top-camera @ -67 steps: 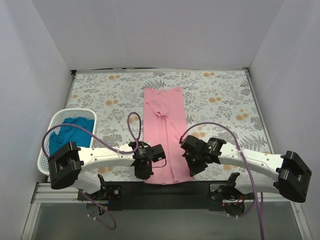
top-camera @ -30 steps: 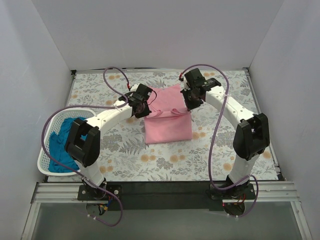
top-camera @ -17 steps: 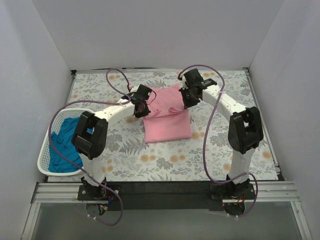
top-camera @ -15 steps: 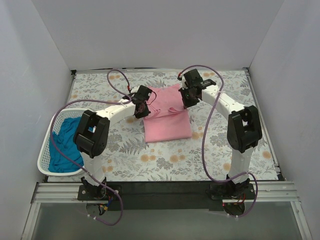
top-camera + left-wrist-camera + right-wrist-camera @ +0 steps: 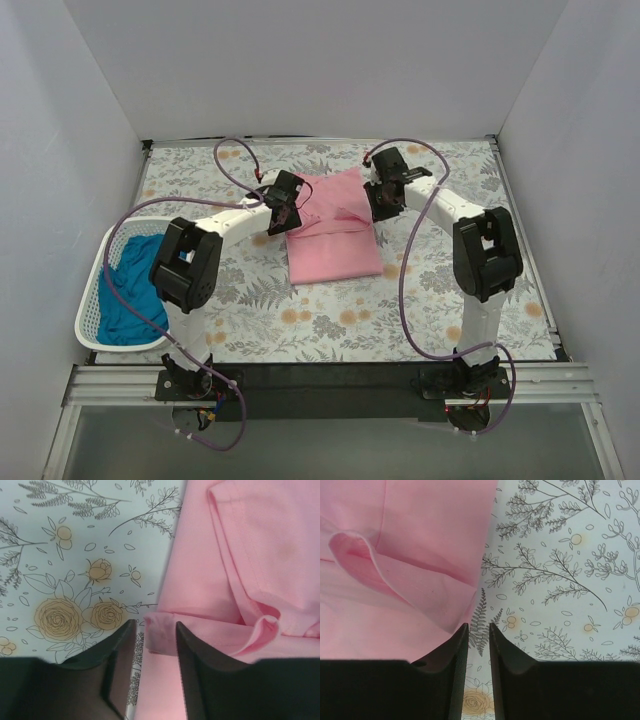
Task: Fold and stack the t-shirts
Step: Fold the tshirt
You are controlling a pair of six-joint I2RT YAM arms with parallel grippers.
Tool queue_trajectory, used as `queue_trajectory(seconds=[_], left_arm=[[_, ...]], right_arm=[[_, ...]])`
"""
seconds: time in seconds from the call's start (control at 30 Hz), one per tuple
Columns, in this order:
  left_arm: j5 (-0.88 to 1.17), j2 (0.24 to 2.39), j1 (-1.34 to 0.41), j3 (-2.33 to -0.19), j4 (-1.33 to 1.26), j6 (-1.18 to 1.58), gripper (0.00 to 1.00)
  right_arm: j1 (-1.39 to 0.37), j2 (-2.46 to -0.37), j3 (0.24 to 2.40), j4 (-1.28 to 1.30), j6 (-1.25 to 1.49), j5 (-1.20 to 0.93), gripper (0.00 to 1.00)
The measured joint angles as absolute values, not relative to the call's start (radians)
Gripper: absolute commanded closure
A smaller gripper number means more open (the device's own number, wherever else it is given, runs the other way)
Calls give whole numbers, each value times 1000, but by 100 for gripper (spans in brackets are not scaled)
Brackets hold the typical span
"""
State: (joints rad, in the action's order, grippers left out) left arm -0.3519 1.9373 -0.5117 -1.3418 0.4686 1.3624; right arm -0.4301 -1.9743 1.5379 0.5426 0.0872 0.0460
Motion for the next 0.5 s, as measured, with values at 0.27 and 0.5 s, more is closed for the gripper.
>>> queue_trajectory(seconds=[0.27,0.5], left_arm=[[-356,1718,-561,-1257,430,1372,51],[-319,1644,-719,-1145,367,1422,62]], right_arm=[[-440,-1723,1272,407,146,-37,78],[-491,-1702,1166,221,204,-191,83]])
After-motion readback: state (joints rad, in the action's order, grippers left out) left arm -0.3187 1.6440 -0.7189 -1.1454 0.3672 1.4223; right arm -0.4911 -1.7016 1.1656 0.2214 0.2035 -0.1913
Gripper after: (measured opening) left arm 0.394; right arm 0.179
